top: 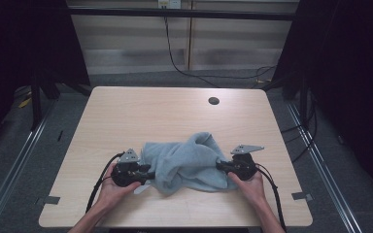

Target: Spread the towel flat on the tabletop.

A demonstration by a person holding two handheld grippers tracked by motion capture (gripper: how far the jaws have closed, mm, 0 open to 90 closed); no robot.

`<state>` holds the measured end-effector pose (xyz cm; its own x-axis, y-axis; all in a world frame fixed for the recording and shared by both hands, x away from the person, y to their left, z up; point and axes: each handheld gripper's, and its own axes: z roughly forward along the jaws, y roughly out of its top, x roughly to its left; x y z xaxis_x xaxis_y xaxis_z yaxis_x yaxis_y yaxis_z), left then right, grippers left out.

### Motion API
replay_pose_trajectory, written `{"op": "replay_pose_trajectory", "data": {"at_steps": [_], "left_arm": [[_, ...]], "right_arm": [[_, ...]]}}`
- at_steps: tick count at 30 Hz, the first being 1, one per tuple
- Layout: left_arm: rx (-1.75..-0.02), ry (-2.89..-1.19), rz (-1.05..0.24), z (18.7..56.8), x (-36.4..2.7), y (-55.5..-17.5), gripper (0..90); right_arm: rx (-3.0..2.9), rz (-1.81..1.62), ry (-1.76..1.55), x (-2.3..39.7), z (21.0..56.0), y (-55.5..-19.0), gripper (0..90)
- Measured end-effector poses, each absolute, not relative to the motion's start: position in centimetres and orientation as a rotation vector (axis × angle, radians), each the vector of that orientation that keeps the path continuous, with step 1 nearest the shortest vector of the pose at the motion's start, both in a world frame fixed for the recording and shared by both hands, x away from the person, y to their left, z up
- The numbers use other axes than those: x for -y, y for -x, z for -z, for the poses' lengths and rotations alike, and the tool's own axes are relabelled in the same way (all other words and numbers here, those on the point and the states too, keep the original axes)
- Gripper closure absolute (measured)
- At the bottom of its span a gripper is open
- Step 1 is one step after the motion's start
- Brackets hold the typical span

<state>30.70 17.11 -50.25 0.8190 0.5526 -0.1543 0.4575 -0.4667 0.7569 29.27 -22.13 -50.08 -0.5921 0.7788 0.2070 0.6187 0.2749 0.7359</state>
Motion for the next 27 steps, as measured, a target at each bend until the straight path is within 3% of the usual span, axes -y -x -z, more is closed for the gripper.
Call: {"op": "replay_pose_trajectory", "data": {"at_steps": [4, 6, 7, 11, 15, 21, 24, 27], "left_arm": [[-0.750, -2.111, -0.074, 50.2, -18.1, -30.3, 79.3], [-0.750, -2.099, -0.044, 50.0, -19.0, -29.8, 81.6], [-0.751, -2.090, -0.042, 49.9, -19.4, -29.6, 82.9], [-0.760, -2.037, -0.007, 49.4, -20.6, -28.6, 83.4], [-0.751, -2.002, -0.005, 48.7, -21.5, -27.9, 83.7], [-0.774, -1.939, -0.005, 48.1, -22.3, -27.7, 83.6], [-0.788, -1.964, -0.019, 48.7, -22.1, -28.3, 83.4], [-0.797, -2.011, -0.029, 49.3, -21.6, -28.7, 83.3]], "right_arm": [[-2.373, -1.221, -1.305, 22.0, 50.0, -29.0, 84.3], [-2.371, -1.237, -1.286, 22.1, 49.5, -28.6, 68.2], [-2.363, -1.273, -1.268, 22.3, 49.0, -28.3, 65.4], [-2.307, -1.388, -1.200, 22.9, 46.8, -26.2, 59.1], [-2.291, -1.389, -1.209, 22.9, 46.9, -24.0, 53.2], [-2.349, -1.497, -1.088, 23.0, 46.9, -22.5, 61.5], [-2.425, -1.426, -1.077, 22.0, 48.0, -23.0, 55.0], [-2.444, -1.346, -1.087, 21.2, 49.1, -24.0, 41.6]]}}
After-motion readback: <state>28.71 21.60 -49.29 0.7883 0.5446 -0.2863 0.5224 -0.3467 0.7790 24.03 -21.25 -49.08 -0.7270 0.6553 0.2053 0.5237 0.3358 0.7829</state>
